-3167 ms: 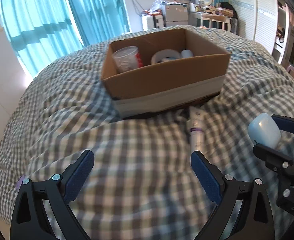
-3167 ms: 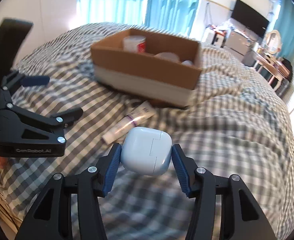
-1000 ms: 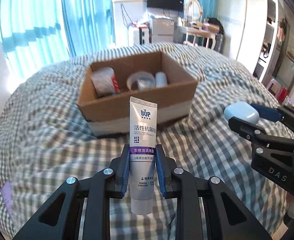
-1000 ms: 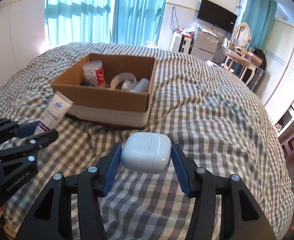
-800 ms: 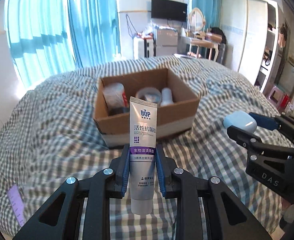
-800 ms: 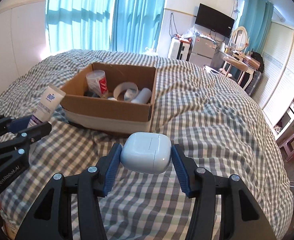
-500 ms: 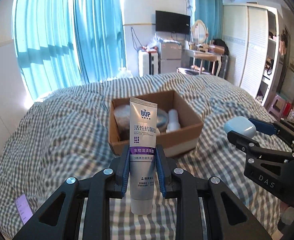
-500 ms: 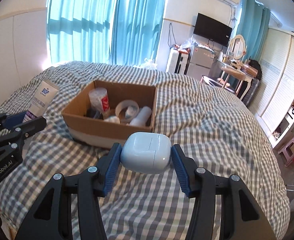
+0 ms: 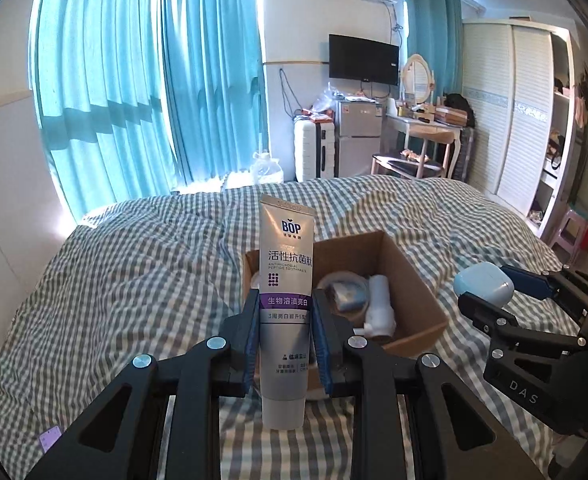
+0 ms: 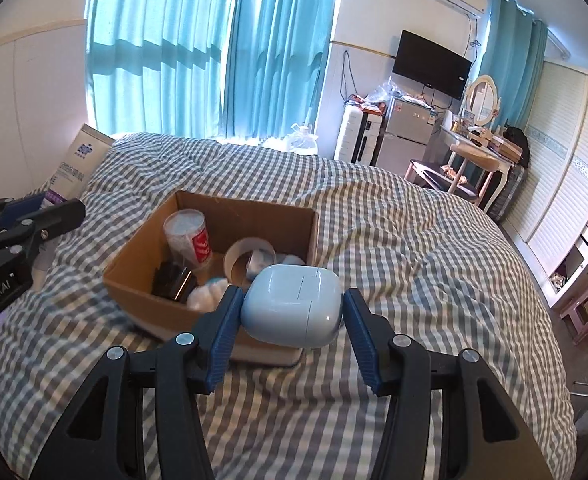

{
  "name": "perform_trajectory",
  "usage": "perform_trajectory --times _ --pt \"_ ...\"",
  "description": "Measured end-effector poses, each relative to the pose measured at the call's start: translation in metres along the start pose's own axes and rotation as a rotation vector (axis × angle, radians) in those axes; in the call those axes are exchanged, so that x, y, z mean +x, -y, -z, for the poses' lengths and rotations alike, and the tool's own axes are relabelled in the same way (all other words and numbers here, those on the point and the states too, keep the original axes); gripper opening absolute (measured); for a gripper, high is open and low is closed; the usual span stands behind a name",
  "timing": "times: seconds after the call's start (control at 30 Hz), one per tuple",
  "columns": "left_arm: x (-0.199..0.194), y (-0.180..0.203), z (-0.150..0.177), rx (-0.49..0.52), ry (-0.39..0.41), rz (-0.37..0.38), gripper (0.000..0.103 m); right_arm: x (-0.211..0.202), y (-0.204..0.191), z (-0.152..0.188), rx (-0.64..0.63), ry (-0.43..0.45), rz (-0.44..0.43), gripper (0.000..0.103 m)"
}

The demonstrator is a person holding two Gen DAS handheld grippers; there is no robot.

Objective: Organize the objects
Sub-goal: 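Carry the earbud case and toothpaste tube into the box and open both tools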

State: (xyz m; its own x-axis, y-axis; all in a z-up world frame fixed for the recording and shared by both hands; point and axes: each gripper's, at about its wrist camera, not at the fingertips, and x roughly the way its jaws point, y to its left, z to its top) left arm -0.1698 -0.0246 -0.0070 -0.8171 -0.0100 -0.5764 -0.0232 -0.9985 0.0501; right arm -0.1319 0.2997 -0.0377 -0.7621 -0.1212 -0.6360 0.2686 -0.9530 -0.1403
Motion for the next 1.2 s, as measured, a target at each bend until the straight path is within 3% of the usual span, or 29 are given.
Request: perform_trajectory --times 0.5,1.0,1.07,1.1,1.13,1.2 --pt "0.091 0.001 -0.028 0.028 -0.065 -0.009 0.024 0.085 0.008 -0.055 -0.010 -0.046 -0.040 0.052" --pt "0.162 0.003 -0.022 0.034 -0.128 0.029 0.024 0.161 0.000 -0.059 -0.085 -0.110 -0.083 0.052" --pt "0.165 0.003 -0.021 0.032 -0.133 0.039 0.024 0.162 0.002 -0.058 -0.070 -0.099 -0.099 0.056" --pt "0.165 0.003 -0.019 0.032 -0.133 0.044 0.025 0.162 0.002 -0.059 -0.063 -0.093 -0.105 0.068" --pt "0.165 0.003 -0.019 0.033 -0.134 0.055 0.026 0.159 0.002 -0.058 -0.057 -0.077 -0.108 0.071" --pt "0.166 0.006 -0.017 0.036 -0.144 0.068 0.027 0.154 0.002 -0.059 -0.058 -0.059 -0.107 0.071"
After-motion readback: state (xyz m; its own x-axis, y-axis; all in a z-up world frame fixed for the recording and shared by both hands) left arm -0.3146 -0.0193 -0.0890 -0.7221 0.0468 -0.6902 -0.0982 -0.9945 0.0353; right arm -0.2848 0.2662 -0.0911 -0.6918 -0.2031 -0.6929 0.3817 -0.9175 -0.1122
